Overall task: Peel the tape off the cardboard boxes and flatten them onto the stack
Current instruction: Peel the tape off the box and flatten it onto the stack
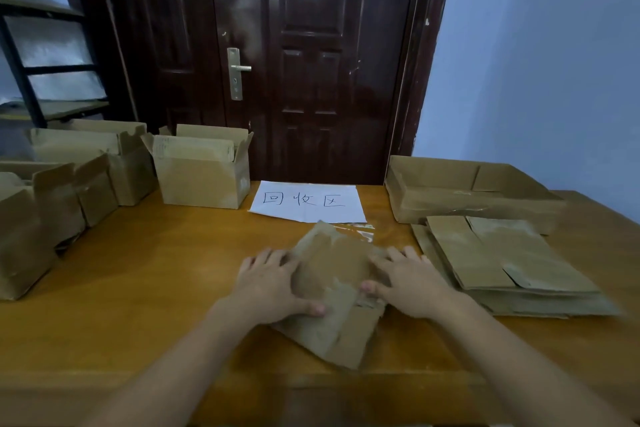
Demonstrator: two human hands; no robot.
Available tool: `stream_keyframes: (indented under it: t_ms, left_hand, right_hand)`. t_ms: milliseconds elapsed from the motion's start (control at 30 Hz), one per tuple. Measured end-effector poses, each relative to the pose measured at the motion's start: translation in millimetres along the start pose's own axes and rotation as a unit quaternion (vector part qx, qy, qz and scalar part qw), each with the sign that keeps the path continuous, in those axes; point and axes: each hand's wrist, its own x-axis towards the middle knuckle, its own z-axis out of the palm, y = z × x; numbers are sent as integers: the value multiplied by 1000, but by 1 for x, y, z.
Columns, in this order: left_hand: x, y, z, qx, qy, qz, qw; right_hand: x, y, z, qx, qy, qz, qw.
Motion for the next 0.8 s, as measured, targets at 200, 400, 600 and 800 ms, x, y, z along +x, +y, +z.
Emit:
stream_keyframes:
  t_ms: [200,400,600,800]
  left_hand:
    - [6,-47,14,7,139,-105,985]
    - [0,-39,14,51,168,-127,976]
    - [-10,-30,16,-44,65,-100,992]
    - [-2,-16,12,-122,86,-77,986]
  right_hand:
    - [-7,-25,4,46,108,14,993]
    - [0,-30,1,106,62,94,988]
    - [1,-31,1,208,67,107,970]
    - [-5,-31,-14,271,129,81,950]
